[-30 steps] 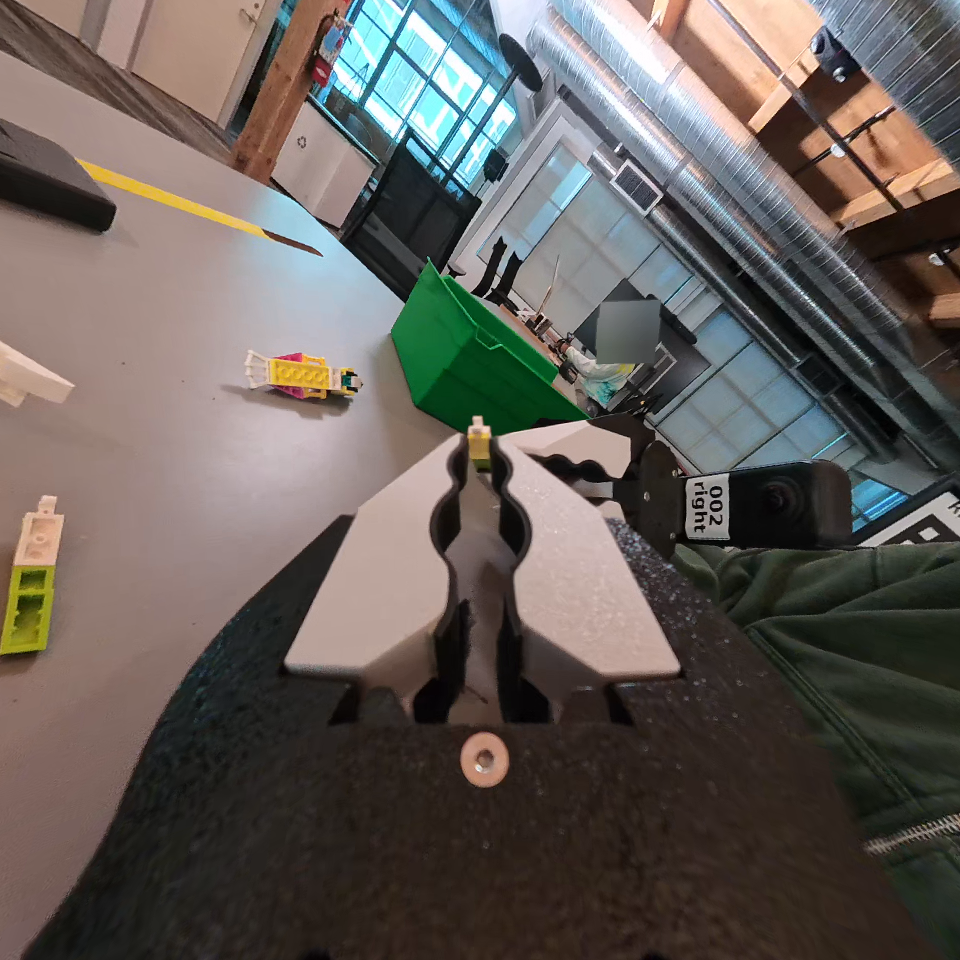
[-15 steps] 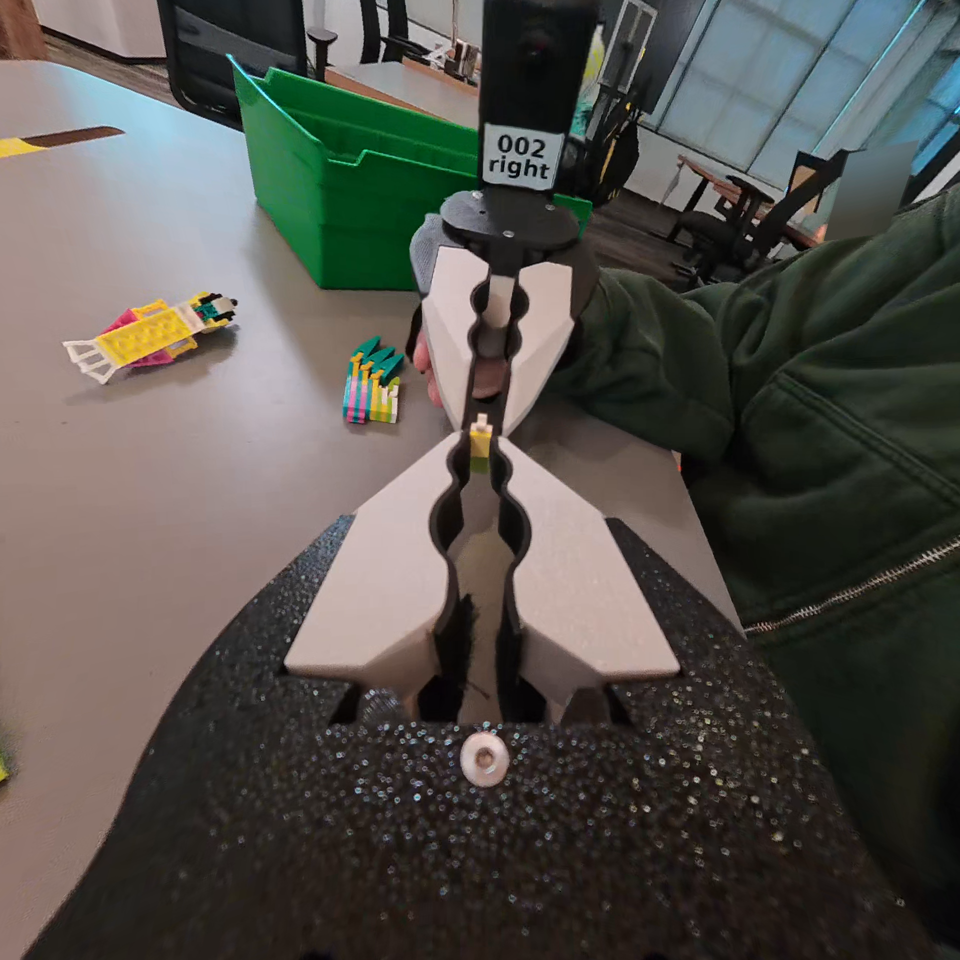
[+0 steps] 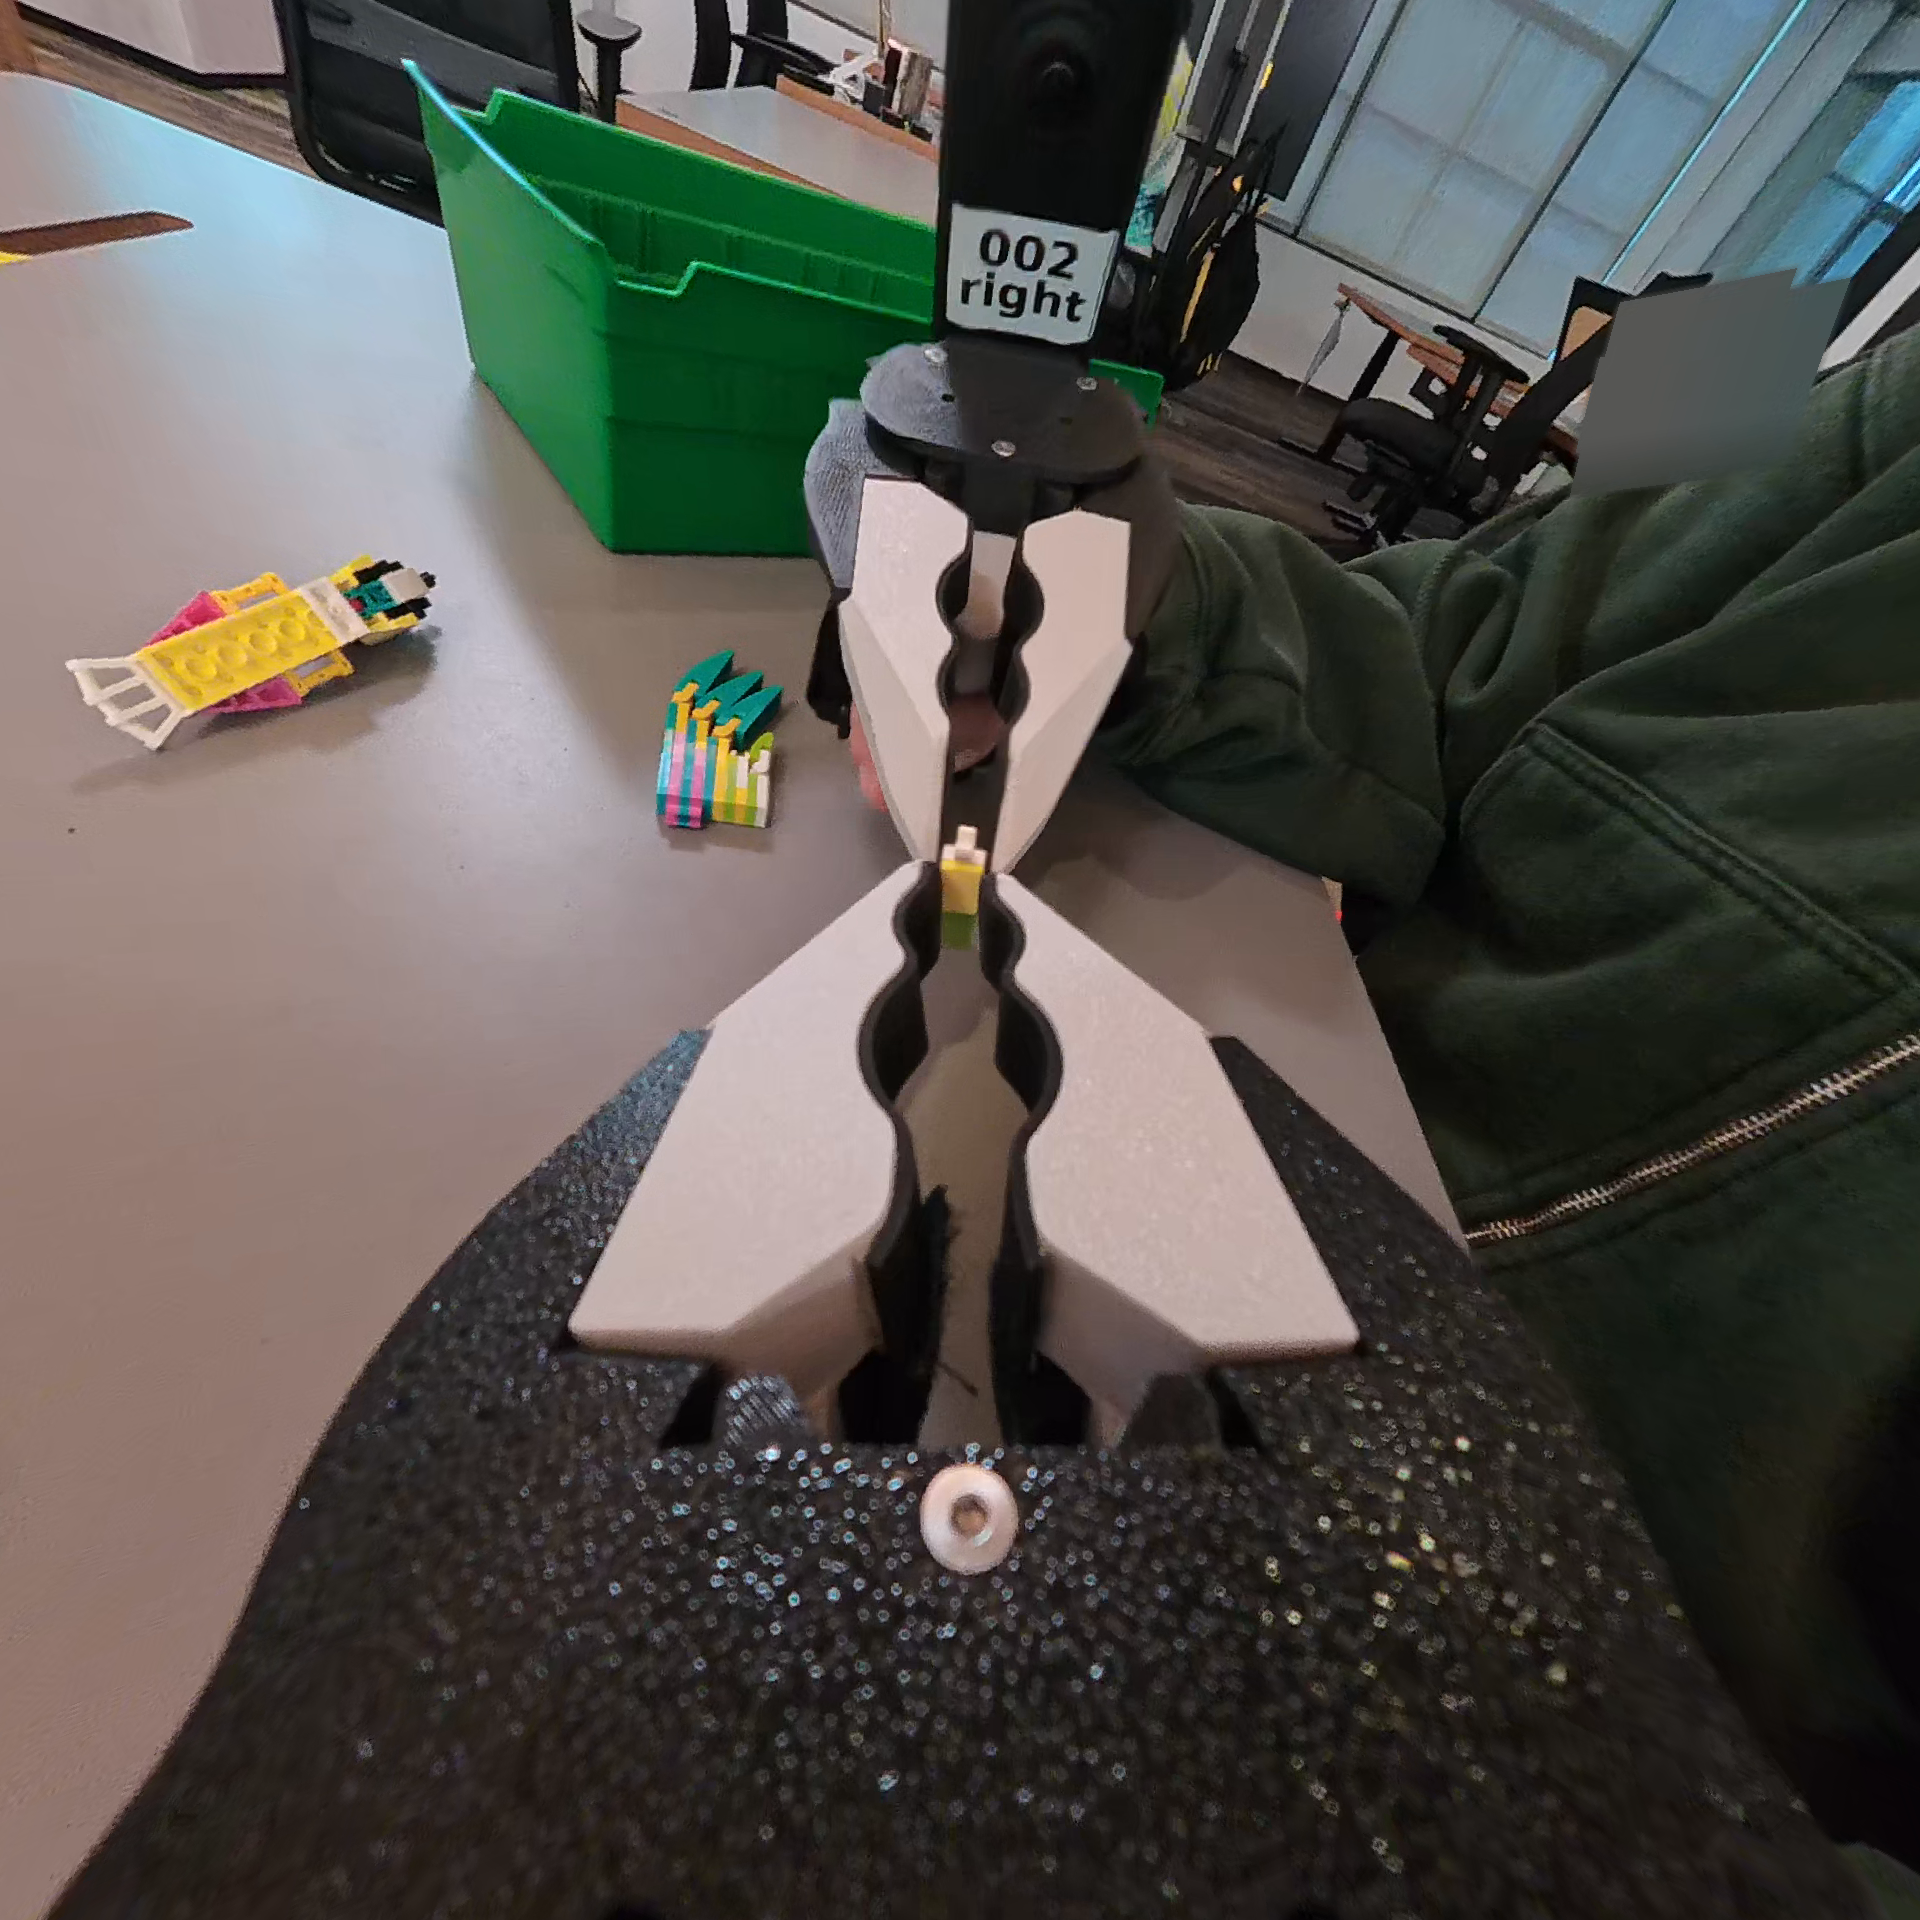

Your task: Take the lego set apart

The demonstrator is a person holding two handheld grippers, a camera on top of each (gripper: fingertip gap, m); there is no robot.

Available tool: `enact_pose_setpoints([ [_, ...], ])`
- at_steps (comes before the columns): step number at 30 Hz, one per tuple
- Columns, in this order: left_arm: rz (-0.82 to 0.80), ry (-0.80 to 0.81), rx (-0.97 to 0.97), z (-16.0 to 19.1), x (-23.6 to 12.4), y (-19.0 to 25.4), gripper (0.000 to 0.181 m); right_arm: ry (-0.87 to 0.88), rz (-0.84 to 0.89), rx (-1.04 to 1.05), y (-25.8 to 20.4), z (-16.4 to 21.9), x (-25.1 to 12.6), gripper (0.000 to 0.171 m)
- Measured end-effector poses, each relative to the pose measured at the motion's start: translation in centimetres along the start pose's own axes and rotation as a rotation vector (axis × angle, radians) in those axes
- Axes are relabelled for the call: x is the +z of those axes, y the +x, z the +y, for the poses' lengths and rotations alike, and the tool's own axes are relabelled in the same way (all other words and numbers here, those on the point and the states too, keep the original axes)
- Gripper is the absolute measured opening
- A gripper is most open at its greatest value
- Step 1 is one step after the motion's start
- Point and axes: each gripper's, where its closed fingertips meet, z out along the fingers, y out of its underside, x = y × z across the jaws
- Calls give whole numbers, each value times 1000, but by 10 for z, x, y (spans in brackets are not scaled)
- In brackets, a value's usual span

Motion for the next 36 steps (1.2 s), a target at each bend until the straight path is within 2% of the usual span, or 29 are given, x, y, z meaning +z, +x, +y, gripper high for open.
enact_pose_setpoints([
  [8,-43,-83,64,11,-5,4,5,-57,3,-107,-6,7,5,4],
  [10,-168,-174,93,27,-24,-16,5,-65,57,-111,6,8,-8,4],
  [12,-206,-43,15,17,-59,-25,5,44,99,-55,19,-7,-37,3],
  [14,-254,14,-40,14,-78,-34,5,89,113,-17,26,-11,-47,4],
  [18,-197,-108,-208,41,-52,-40,6,119,67,59,24,-10,-31,4],
  [22,-283,-256,-174,60,-41,-51,6,154,48,100,22,-15,-26,4],
  [25,-360,-192,-93,40,-58,-53,6,154,68,97,25,-14,-25,4],
  [27,-595,-37,-18,-3,-105,-65,6,161,84,98,27,-14,-27,4],
  [29,-974,126,-5,-42,-195,-82,6,178,100,99,30,-17,-28,4],
  [30,-1149,155,-13,-51,-244,-87,6,187,114,100,33,-18,-29,4],
  [32,-1392,84,-109,-41,-327,-94,6,197,126,98,35,-20,-29,4],
  [33,-1435,31,-201,-28,-355,-100,6,199,122,100,34,-20,-28,4],
  [34,-1456,2,-305,-16,-378,-105,16,196,116,103,33,-19,-26,4],
  [36,-1430,-49,-475,7,-402,-111,53,180,106,99,30,-17,-23,4],
])
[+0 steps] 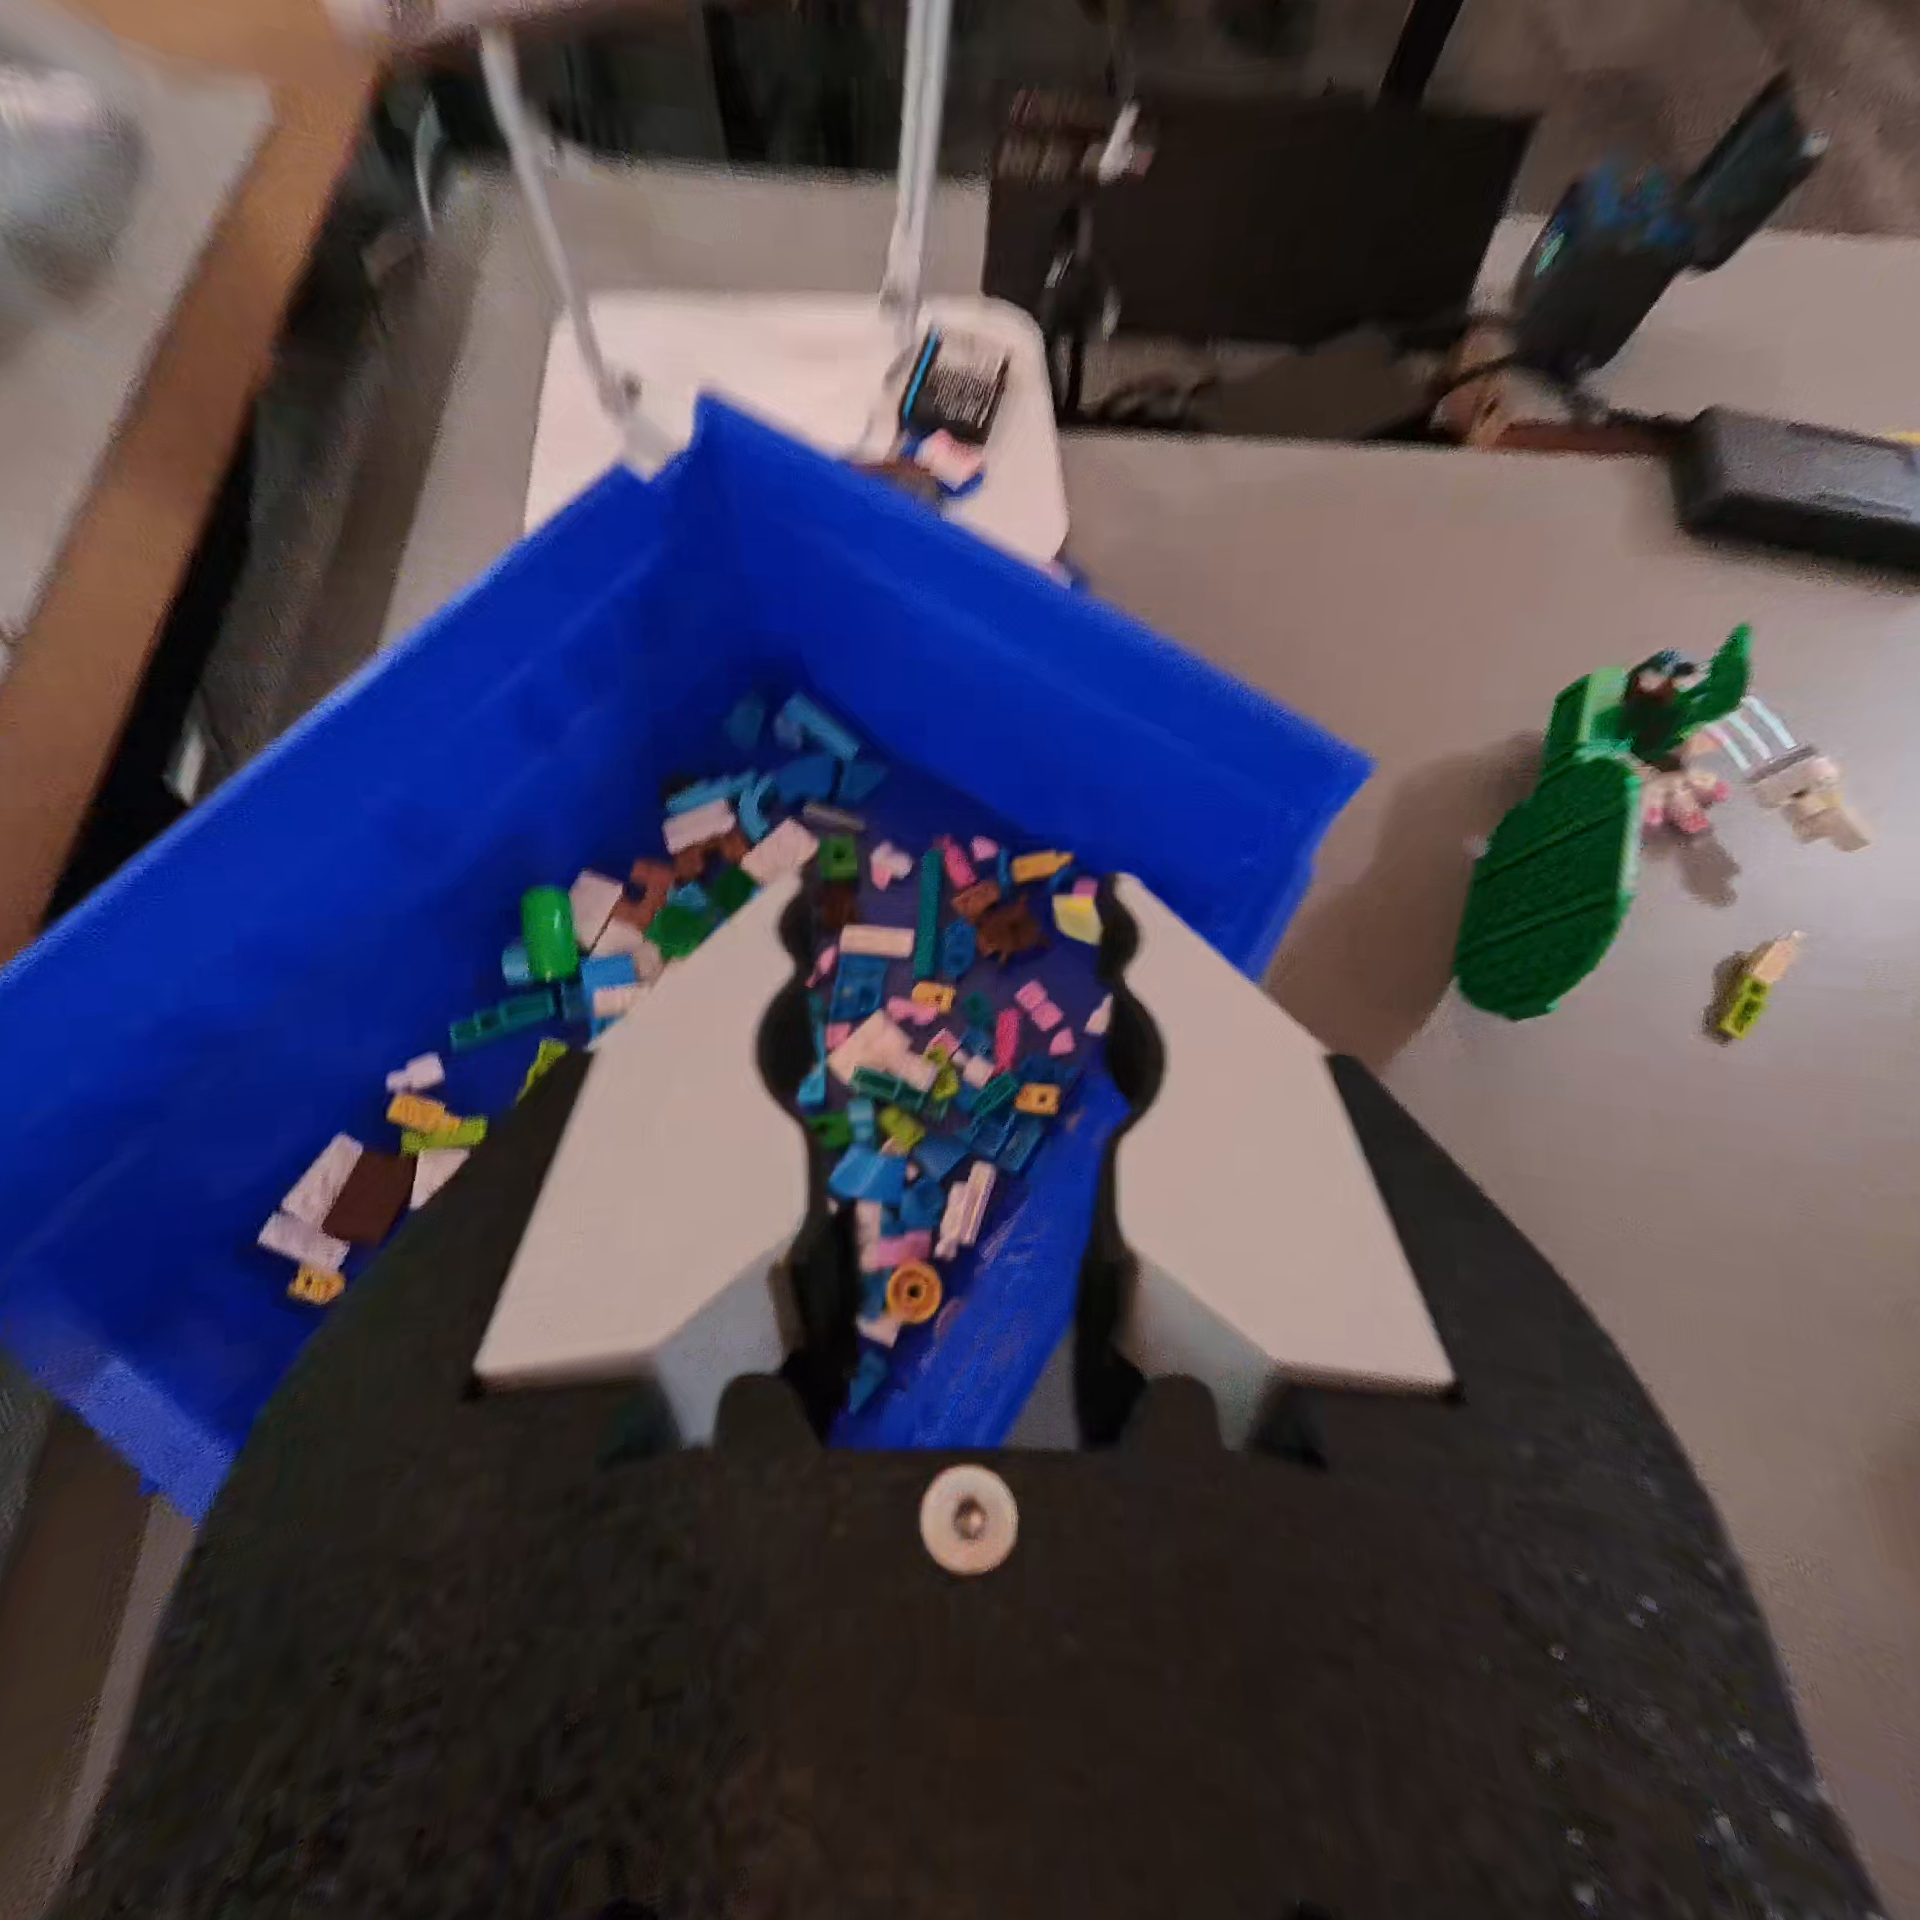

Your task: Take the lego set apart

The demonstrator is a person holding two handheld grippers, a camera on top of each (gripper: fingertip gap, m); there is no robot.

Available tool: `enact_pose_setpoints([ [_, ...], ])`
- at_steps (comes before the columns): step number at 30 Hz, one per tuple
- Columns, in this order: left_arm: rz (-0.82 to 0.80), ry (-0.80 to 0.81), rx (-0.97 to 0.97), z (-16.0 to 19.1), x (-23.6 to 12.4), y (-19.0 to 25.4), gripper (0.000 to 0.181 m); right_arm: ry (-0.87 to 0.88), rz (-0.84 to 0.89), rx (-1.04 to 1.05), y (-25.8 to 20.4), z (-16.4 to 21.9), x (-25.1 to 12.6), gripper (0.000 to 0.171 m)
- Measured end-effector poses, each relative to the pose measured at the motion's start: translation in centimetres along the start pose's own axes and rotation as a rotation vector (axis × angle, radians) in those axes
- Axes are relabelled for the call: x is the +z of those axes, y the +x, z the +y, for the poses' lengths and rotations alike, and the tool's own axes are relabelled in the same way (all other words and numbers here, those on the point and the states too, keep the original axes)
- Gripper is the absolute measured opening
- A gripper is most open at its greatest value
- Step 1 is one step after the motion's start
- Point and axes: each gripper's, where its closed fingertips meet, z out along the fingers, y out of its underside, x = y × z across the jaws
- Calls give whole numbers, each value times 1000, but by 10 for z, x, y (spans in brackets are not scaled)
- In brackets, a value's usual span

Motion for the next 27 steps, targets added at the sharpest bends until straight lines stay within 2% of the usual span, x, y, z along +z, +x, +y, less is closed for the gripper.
enact_pose_setpoints([
  [1,2,-52,-27,6,3,-9,65,-6,-5,-4,-1,1,1,4],
  [4,-11,-156,-87,20,6,-27,86,-19,-16,-7,-4,3,4,4],
  [7,58,-111,-120,12,2,-14,86,-14,-19,-4,-5,3,4,4],
  [9,206,-23,-92,-2,-8,34,79,27,-26,7,-7,-3,4,5],
  [12,670,68,28,-5,-39,173,65,130,-88,82,-14,-18,2,5],
  [14,919,69,147,18,-60,258,58,177,-131,132,-19,-24,1,5],
  [17,1117,26,329,71,-69,346,45,210,-167,161,-22,-28,-2,5],
  [21,1261,56,324,97,-68,401,38,218,-191,164,-26,-30,-2,5],
  [27,1347,73,268,99,-66,413,6,223,-222,156,-33,-32,-3,4],
])
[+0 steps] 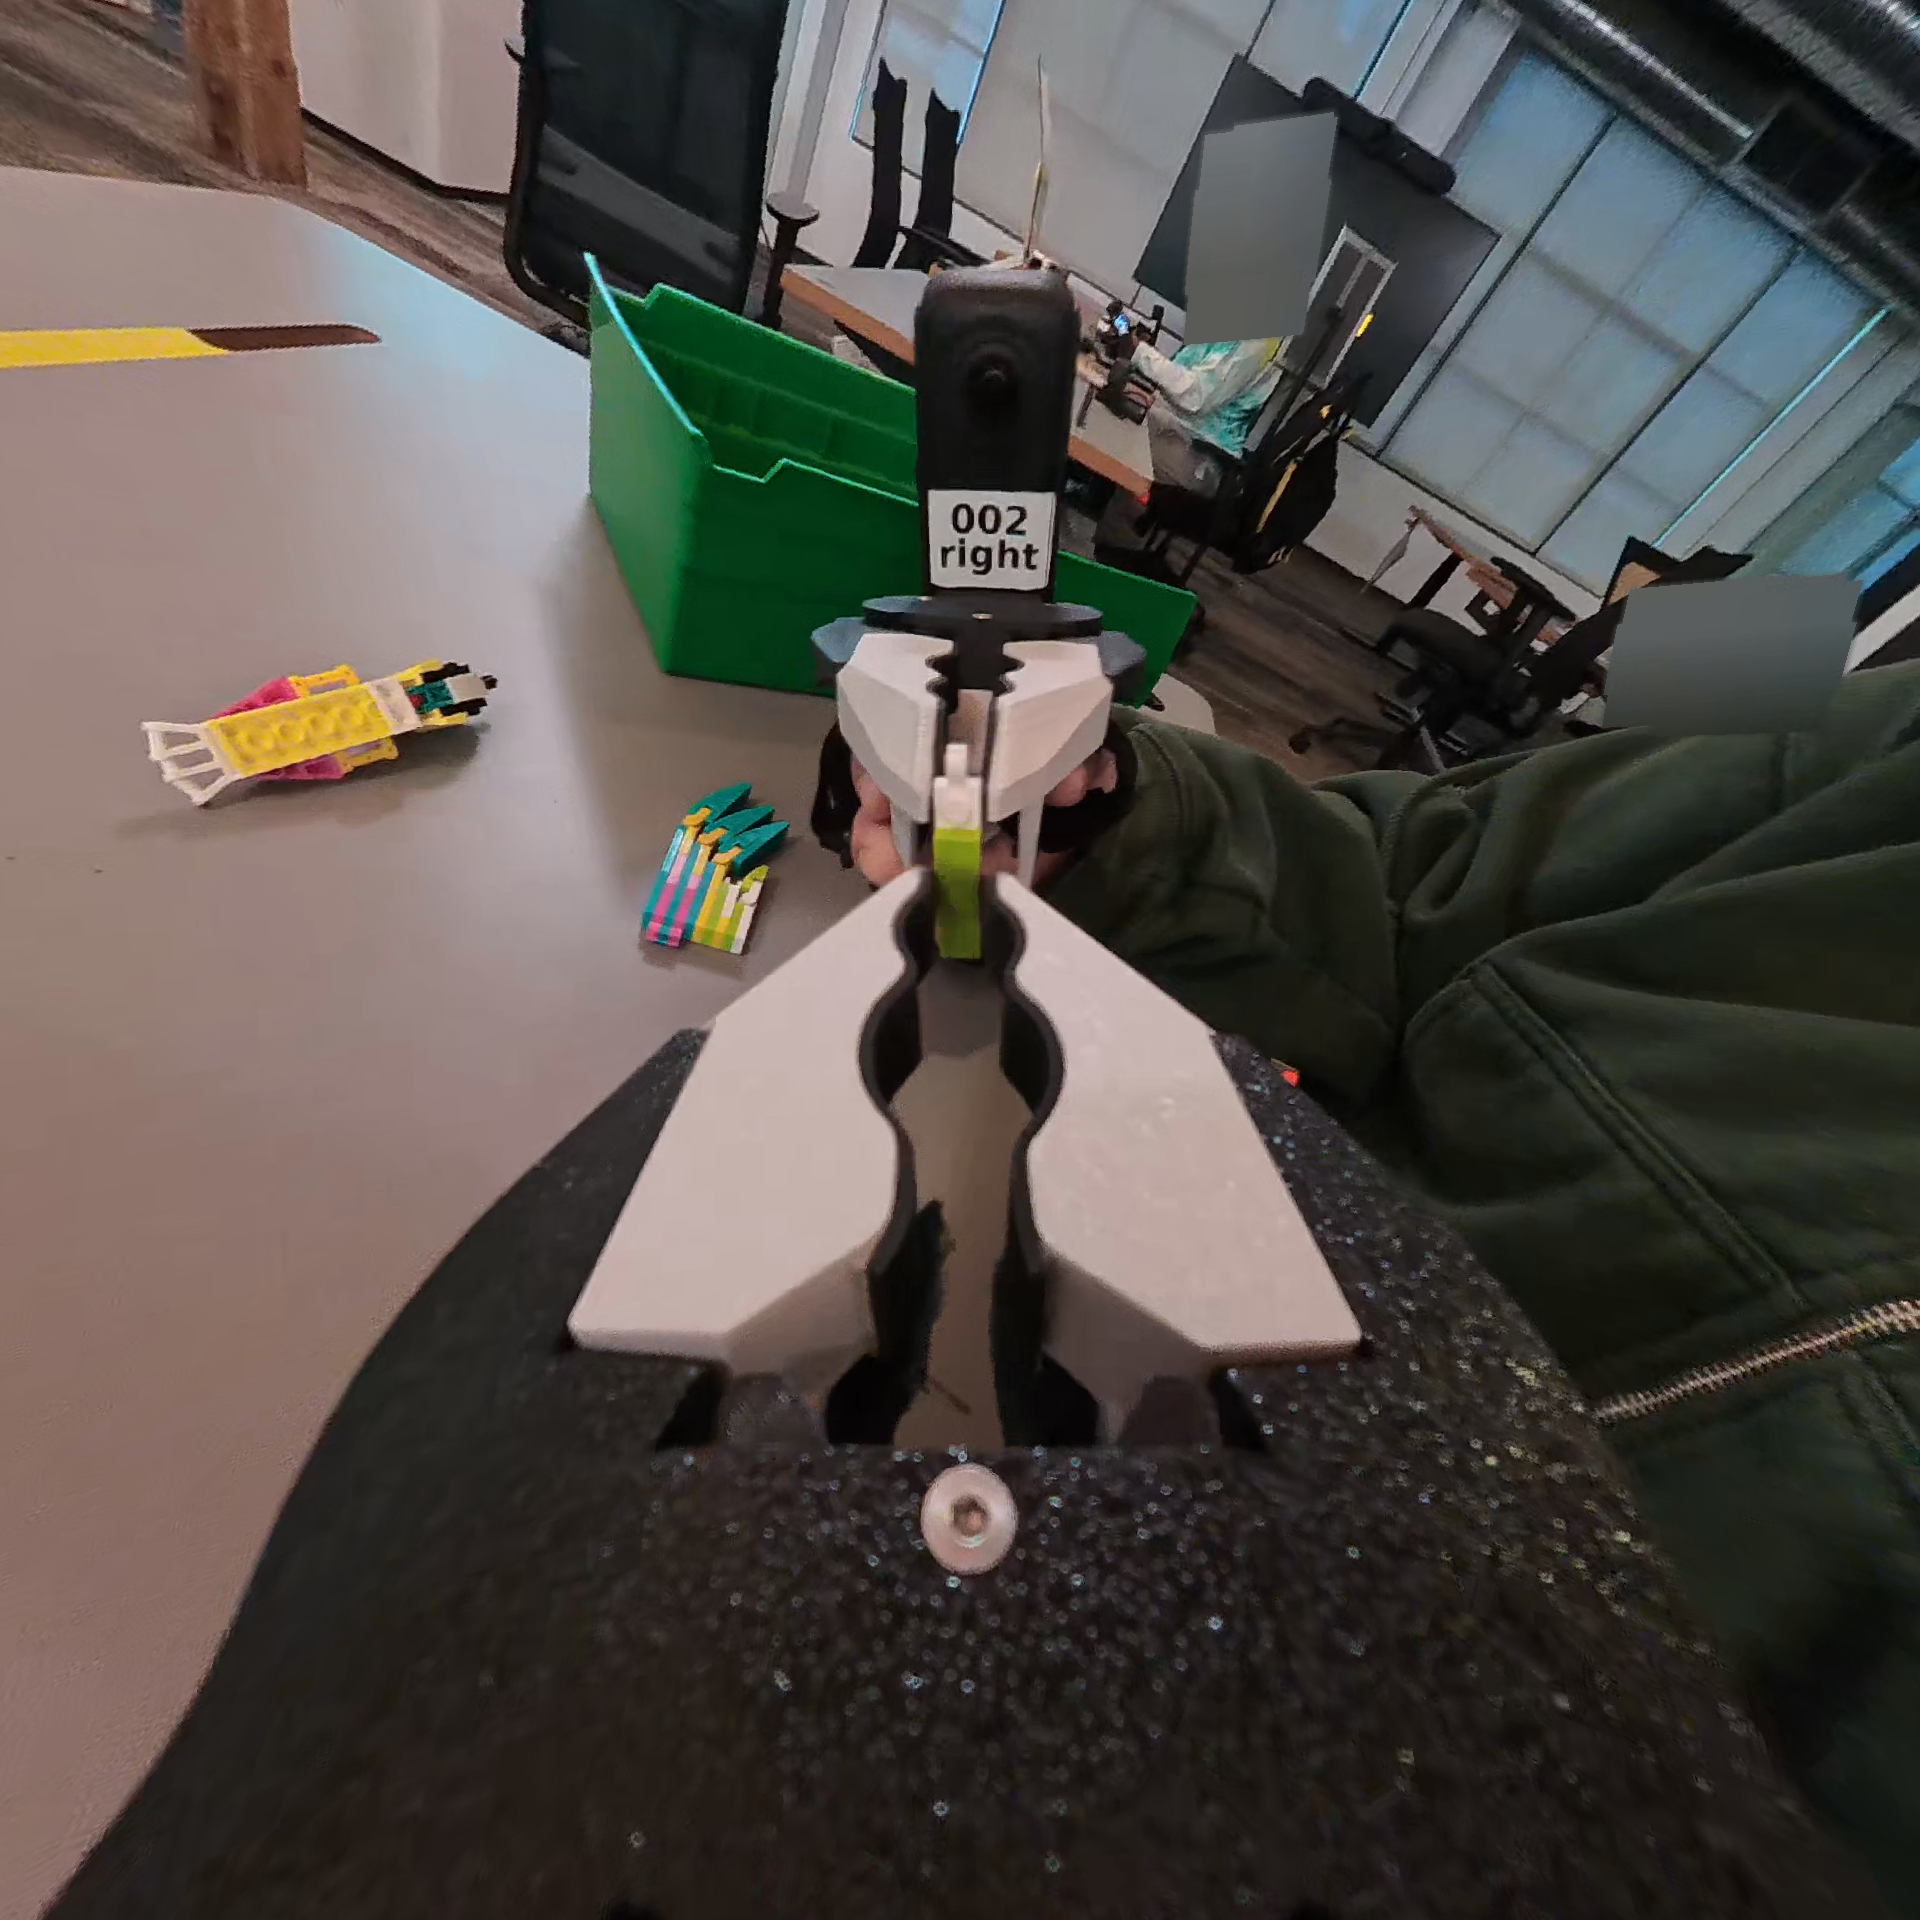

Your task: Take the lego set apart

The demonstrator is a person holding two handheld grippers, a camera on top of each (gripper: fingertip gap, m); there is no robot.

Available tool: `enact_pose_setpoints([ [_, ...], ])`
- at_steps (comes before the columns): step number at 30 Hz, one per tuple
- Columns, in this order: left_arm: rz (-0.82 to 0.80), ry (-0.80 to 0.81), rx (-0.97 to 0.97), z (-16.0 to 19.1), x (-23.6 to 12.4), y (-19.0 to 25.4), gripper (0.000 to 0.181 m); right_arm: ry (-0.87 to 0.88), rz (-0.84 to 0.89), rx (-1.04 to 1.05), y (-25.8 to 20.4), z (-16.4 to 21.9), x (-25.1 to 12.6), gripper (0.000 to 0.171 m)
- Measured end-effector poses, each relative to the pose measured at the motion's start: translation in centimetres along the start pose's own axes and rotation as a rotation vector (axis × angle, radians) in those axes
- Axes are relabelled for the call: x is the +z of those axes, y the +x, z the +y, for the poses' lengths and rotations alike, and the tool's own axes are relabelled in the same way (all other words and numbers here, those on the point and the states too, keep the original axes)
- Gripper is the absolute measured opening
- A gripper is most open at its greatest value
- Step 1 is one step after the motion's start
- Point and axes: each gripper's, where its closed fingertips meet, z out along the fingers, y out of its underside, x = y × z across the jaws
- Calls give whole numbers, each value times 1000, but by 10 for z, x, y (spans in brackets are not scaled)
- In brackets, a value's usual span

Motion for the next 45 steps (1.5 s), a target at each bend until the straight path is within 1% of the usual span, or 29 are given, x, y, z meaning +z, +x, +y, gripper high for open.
enact_pose_setpoints([
  [4,33,43,-4,-3,-1,2,7,0,-7,-9,-2,-1,0,4],
  [6,70,85,-30,-9,-3,6,18,-6,-6,-13,-2,0,0,4],
  [8,64,81,-30,-9,-3,4,6,-5,-13,-10,-3,0,0,4],
  [9,50,77,-14,-8,-3,2,6,-9,-11,-12,-3,1,0,4],
  [14,-2,58,99,-7,-4,3,6,-11,-8,-22,-4,1,1,5],
  [15,3,54,111,-7,-5,5,6,-12,-2,-28,-4,2,1,11],
  [16,5,47,115,-7,-5,6,6,-15,-3,-29,-4,2,1,12],
  [21,-8,12,129,-2,0,6,6,-32,-31,-23,-8,5,2,5],
  [26,-37,72,192,-7,-4,13,5,-80,-27,-130,-15,4,-2,5],
  [29,-43,95,193,-4,-8,15,5,-109,-34,-151,-18,8,1,5],
  [34,6,157,122,1,-11,18,5,-177,-28,-211,-20,16,2,5],
  [37,30,171,96,5,-12,20,5,-250,-9,-303,-22,23,1,6],
  [42,46,170,120,10,-13,24,3,-359,17,-428,-25,33,-1,6],
  [43,70,186,117,9,-14,27,2,-371,23,-441,-25,34,-1,6],
  [44,151,270,113,-3,-21,39,0,-449,72,-471,-15,44,-6,5],
  [45,222,421,63,-27,-44,46,0,-586,162,-523,6,61,-18,6],
])
